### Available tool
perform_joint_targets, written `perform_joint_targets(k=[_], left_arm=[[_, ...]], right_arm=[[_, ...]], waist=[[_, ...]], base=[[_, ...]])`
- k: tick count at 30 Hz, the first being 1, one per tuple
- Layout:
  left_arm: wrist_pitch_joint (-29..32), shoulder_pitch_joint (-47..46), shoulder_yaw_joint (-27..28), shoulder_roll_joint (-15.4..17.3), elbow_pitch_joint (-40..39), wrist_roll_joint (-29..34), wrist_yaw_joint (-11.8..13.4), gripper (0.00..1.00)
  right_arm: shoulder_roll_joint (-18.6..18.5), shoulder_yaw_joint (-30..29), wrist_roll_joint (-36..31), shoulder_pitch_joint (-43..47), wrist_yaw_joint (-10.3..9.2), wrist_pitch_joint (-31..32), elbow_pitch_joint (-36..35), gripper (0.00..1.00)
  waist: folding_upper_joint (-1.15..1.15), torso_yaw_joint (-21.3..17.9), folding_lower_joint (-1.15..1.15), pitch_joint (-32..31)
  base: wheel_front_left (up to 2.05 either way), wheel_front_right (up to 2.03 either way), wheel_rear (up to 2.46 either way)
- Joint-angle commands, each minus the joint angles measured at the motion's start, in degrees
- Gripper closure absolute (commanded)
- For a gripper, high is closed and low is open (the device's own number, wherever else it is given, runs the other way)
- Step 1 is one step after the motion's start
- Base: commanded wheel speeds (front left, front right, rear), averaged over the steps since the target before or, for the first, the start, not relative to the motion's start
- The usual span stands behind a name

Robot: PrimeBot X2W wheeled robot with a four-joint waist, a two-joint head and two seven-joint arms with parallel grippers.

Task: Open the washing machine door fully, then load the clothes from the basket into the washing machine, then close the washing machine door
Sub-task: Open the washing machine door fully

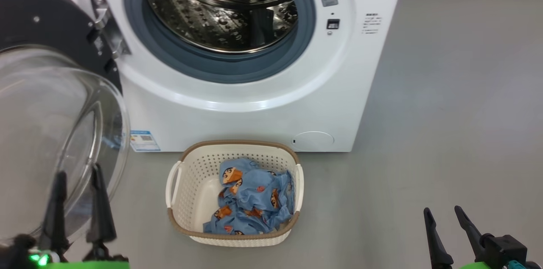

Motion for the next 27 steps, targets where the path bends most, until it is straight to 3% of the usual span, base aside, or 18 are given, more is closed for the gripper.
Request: perform_joint_targets(k=[1, 12, 27], left_arm=[[-0.1, 0.0, 1.3, 1.4, 0.4, 0.9, -0.3, 0.00], [-1.8, 4.0, 0.2, 3.4, 10.7, 4.1, -1.5, 0.00], [-2.0, 6.9, 1.8, 0.9, 10.5, 8.2, -2.0, 0.00]], right_arm=[[-0.6, 1.7, -0.4, -2.2, 0.09, -0.7, -1.5, 0.00], [-0.6, 2.6, -0.8, -2.1, 0.09, -0.7, -1.8, 0.00], [-1.1, 4.8, -0.7, -2.3, 0.09, -0.7, -1.6, 0.00]], waist=[[0.00, -1.2, 0.00, -0.1], [0.00, -4.6, 0.00, -1.3], [0.00, -7.3, 0.00, -4.1]], base=[[0.00, 0.00, 0.00], [0.00, 0.00, 0.00], [0.00, 0.00, 0.00]])
